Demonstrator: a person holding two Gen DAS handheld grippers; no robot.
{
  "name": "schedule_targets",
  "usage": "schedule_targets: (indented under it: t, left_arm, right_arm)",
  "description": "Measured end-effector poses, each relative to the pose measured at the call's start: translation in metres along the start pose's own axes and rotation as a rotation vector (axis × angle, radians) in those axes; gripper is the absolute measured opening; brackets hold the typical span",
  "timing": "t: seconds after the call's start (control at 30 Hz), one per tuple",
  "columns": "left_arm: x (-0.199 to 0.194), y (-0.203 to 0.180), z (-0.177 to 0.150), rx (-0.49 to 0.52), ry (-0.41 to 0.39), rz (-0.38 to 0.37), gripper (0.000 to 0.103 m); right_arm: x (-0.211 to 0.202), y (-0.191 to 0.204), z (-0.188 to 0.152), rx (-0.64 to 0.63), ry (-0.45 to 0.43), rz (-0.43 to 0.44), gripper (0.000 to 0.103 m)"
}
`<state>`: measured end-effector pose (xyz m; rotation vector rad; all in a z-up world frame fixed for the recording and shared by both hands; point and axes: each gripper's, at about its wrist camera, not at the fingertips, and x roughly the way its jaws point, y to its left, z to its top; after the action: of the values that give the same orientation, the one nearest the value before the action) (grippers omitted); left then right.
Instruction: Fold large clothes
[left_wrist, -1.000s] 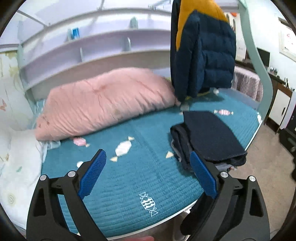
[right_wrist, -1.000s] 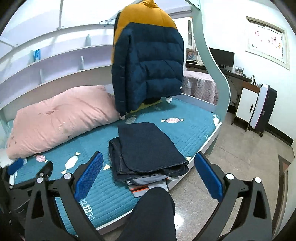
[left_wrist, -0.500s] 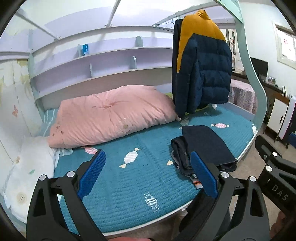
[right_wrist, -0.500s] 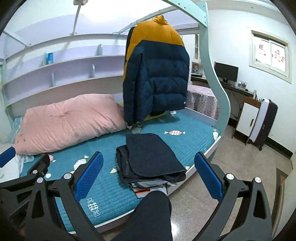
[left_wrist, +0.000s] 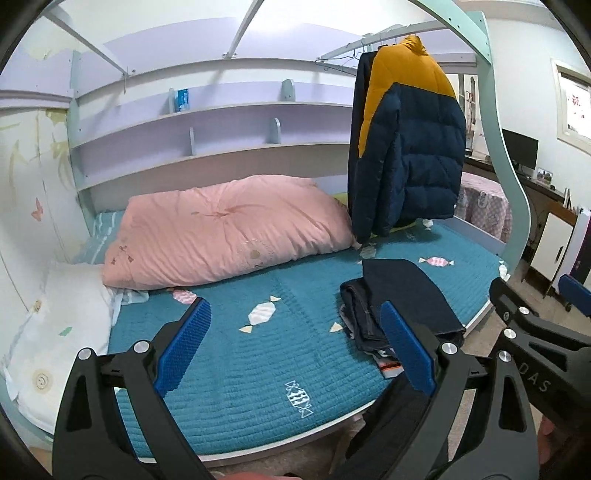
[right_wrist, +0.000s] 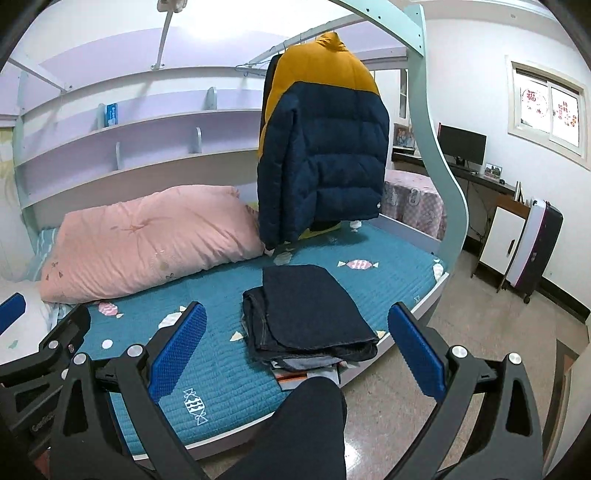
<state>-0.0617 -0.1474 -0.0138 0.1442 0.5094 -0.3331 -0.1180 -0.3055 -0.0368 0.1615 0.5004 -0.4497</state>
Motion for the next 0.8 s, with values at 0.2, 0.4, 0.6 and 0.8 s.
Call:
schedule_targets:
  t: [0.2, 0.4, 0.6, 0.8]
  left_arm:
    - [0.006, -0.002, 0.0, -0.008, 0.029, -0.004, 0.094]
    - [0.009, -0.003, -0.001, -0.007, 0.046, -0.005, 0.094]
    - [0.015, -0.003, -0.003, -0.002, 0.059, -0.001, 0.094]
    - [0.02, -0.004, -0.003, -0.003, 0.076, -0.003, 0.094]
  right_arm:
    - [-0.001, 0.001, 0.0, -0.012, 0.005, -0.011, 0.095]
    - [0.003, 0.002, 0.0, -0.018, 0.02, -0.009, 0.095]
    - [0.007, 0.002, -0.001, -0.022, 0.043, -0.009, 0.095]
    - [0.011, 0.003, -0.002, -0.027, 0.06, -0.014, 0.095]
